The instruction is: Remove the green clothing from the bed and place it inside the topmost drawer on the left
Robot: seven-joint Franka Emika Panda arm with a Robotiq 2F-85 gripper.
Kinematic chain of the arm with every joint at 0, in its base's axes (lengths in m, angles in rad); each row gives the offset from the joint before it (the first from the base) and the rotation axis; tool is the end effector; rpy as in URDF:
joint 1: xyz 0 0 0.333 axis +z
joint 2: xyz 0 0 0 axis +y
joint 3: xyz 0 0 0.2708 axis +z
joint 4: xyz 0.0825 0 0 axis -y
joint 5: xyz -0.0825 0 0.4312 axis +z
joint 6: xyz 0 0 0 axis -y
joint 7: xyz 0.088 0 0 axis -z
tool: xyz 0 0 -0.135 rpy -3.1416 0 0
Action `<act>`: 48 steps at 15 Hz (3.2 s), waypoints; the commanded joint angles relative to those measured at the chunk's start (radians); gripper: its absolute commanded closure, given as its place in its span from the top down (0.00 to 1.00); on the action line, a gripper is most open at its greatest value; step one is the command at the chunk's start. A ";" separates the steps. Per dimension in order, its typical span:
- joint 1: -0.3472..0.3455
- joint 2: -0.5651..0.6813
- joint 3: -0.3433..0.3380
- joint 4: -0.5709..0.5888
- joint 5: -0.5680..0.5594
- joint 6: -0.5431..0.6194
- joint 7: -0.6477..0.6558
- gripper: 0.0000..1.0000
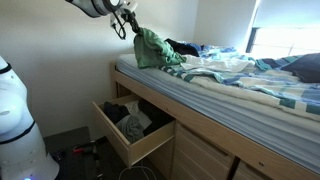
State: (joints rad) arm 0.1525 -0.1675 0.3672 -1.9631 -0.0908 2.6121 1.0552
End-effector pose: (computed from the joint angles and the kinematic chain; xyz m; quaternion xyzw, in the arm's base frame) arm 0.5465 0.3259 0.5623 -0.8946 0.2075 -0.3215 0.2309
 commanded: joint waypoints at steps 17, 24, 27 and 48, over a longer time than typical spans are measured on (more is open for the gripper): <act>0.119 -0.335 0.029 -0.153 0.139 -0.352 -0.182 0.14; 0.182 -0.327 -0.002 -0.211 0.272 -0.371 -0.293 0.03; 0.186 -0.345 -0.003 -0.242 0.317 -0.427 -0.358 0.03; 0.046 -0.257 0.081 -0.271 0.156 -0.096 -0.363 0.03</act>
State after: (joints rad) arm 0.2312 -0.4487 0.4253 -2.2750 0.1102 2.4518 0.6756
